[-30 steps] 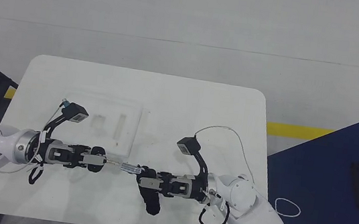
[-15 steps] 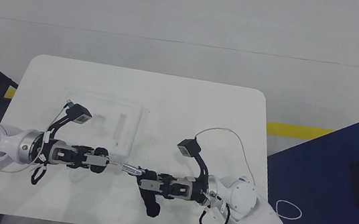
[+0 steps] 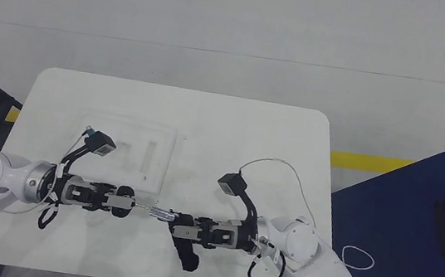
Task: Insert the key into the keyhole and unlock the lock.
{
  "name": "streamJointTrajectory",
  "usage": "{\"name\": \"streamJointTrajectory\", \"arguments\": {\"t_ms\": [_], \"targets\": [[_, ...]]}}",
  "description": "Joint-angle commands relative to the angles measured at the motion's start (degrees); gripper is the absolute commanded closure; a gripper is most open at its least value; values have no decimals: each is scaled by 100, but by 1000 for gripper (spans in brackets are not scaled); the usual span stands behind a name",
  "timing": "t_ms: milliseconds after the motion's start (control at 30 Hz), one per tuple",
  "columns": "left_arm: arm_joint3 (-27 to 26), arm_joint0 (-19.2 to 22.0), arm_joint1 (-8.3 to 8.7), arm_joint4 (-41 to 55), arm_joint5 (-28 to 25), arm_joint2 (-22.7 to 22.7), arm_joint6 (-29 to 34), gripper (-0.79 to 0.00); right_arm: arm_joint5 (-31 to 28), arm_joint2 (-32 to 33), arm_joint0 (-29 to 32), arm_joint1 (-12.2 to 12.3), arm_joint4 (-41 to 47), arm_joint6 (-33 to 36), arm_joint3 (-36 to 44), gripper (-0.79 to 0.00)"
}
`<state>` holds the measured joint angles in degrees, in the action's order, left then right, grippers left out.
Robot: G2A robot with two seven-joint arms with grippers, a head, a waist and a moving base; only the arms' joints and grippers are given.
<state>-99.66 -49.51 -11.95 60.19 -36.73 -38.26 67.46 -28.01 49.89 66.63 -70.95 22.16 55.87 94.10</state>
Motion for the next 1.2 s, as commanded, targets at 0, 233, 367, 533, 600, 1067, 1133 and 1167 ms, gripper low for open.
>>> {"name": "streamJointTrajectory", "arguments": {"t_ms": [0,233,367,533,600,1067,1133,1167], "targets": [[-9,-35,-13,26,3,-33,12,0,-6,-8,-9,-3,-2,-5,-7,0],[8,-172,-49,12,36,-196,46,0,-16,-35,-40,-8,-26,11,-34,0],[12,-263,-69,-9,33,-299,43,0,-22,-45,-39,-10,-60,-14,-36,0],[16,-376,-80,-29,30,-409,40,0,-48,-13,-27,0,-59,-1,-34,0],[9,-428,-83,-8,31,-457,41,0,-49,4,-18,6,-52,8,-29,0],[-24,-736,-109,155,333,-861,344,0,-56,17,-49,24,-22,166,-12,0],[-16,-790,-125,143,364,-921,374,0,-42,11,-64,26,-19,205,-18,0],[-18,-804,-129,134,373,-939,383,0,-40,11,-67,26,-15,208,-19,0]]}}
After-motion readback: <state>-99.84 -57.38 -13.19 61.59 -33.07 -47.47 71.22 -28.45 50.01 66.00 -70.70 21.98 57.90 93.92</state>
